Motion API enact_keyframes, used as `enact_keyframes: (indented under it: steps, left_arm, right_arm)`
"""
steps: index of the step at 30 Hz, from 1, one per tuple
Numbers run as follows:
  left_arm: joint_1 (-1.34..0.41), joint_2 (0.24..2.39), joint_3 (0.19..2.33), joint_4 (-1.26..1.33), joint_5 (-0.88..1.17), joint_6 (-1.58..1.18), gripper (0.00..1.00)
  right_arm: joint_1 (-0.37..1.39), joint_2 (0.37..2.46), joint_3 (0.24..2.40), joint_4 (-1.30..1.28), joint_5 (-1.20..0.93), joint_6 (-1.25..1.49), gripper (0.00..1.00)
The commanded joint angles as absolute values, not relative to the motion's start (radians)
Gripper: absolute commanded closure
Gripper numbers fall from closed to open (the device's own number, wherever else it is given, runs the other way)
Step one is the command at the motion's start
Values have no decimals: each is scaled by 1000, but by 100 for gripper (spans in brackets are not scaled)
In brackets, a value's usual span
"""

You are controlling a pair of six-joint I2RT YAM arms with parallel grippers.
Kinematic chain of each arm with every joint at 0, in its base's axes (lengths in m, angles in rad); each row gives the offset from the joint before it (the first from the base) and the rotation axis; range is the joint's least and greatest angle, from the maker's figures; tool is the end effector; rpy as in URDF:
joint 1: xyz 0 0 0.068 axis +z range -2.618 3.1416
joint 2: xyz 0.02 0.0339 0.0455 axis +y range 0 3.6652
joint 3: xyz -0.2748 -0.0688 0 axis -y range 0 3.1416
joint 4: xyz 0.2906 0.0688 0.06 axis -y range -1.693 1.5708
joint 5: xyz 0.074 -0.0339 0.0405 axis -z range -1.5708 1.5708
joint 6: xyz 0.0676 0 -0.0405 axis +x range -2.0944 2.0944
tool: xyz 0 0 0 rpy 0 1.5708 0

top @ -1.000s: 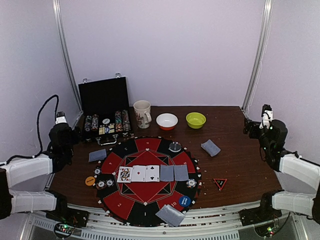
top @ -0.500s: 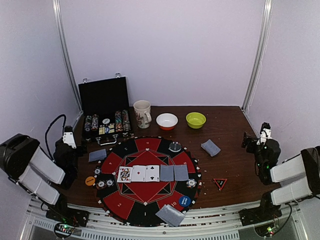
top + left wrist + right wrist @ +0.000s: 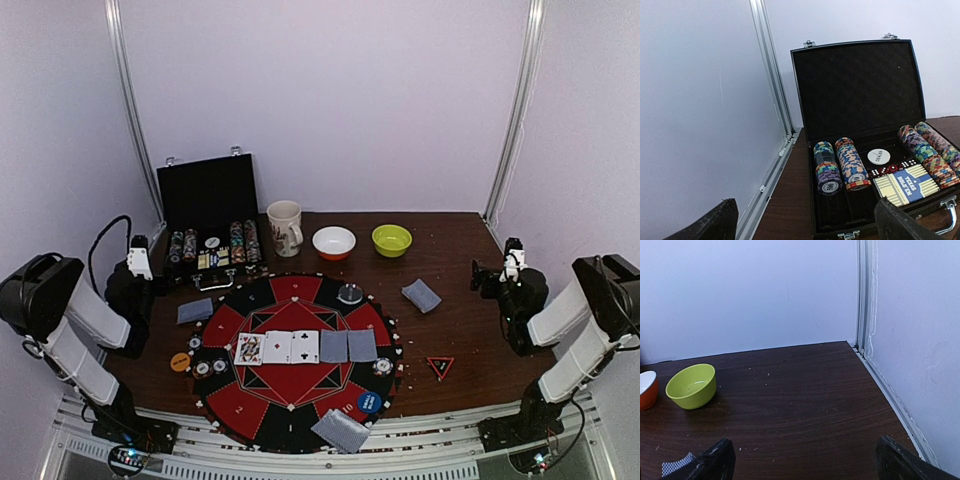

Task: Distribute texas hold em gaming equipment
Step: Reset both arms

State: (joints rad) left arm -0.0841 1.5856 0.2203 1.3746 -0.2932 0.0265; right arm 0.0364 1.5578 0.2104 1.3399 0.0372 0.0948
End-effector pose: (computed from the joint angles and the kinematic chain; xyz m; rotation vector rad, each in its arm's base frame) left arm 0.2815 -0.0041 0.1173 -0.1448 1.5581 0.1835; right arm 0.2808 0.0077 0.1171 0.0752 1.5770 0.0734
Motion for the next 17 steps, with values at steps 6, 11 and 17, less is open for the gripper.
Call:
enact_keyframes:
  steps: [6,11,17]
  left_arm:
    - [-70,1570,233,1351,-225,-2,2]
    - [-69,1571,233,1351,-225,-1,2]
    - [-69,1570,233,1352,-226,-1,2]
  right_arm:
    - [28,1558,219,1359,33,82,0]
    - [28,1555,222,1347,32,81,0]
    - [29,1556,222,1348,32,81,0]
